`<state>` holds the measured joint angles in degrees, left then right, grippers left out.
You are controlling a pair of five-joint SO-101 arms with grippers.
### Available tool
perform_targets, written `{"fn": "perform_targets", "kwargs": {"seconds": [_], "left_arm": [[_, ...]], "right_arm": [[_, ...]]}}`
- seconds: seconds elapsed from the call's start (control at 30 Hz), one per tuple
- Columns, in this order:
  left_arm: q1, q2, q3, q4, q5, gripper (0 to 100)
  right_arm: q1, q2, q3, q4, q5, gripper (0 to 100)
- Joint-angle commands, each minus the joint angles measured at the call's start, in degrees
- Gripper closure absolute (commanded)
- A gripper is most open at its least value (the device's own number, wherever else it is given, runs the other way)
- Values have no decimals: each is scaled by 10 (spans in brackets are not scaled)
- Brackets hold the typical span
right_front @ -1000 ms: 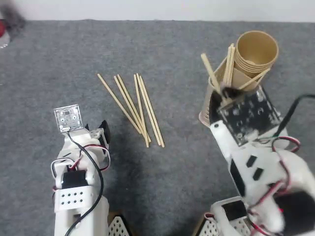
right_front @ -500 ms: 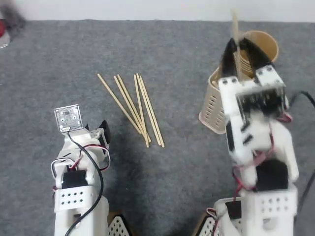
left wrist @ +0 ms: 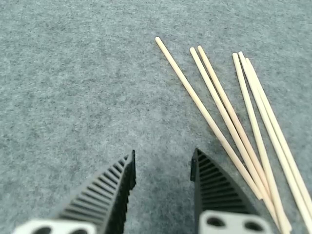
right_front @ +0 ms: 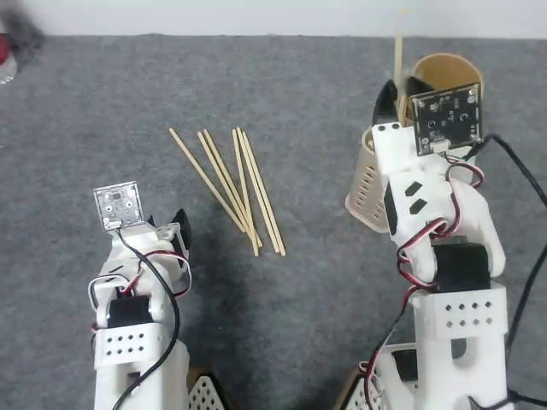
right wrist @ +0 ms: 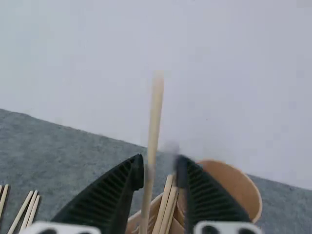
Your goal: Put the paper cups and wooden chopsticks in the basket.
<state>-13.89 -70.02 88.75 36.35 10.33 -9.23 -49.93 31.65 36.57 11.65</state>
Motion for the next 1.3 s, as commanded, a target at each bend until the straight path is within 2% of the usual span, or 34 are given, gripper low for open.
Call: {"fn": "perform_targets", "kwargs": {"seconds": [0.0,0.07,0.13,0.3,0.47,0.6,0.73,0.8,0.9,1.27], "left_arm": [[1,-9,-2,-11,-1,816],[-6,-9,-5,-11,0,816],[-40,-9,-10,-11,5,816],[-79,-9,-15,-12,55,816],[-71,-9,-15,-14,54,815],[-80,-9,-12,-27,44,814],[-182,-9,-15,-28,-47,814],[-233,-9,-13,-27,-66,814],[-272,-9,-1,-26,-69,814],[-280,-9,12,-26,-69,815]], "right_arm": [[-1,-4,-7,16,-7,721],[-17,-3,-23,24,-5,754],[-50,6,-54,74,-3,780],[-180,120,-103,184,24,766],[-243,285,-112,162,4,767],[-262,401,-113,90,2,767],[-269,491,-131,51,3,767],[-270,531,-151,51,4,767],[-270,589,-189,51,5,767],[-274,769,-311,53,5,768]]}}
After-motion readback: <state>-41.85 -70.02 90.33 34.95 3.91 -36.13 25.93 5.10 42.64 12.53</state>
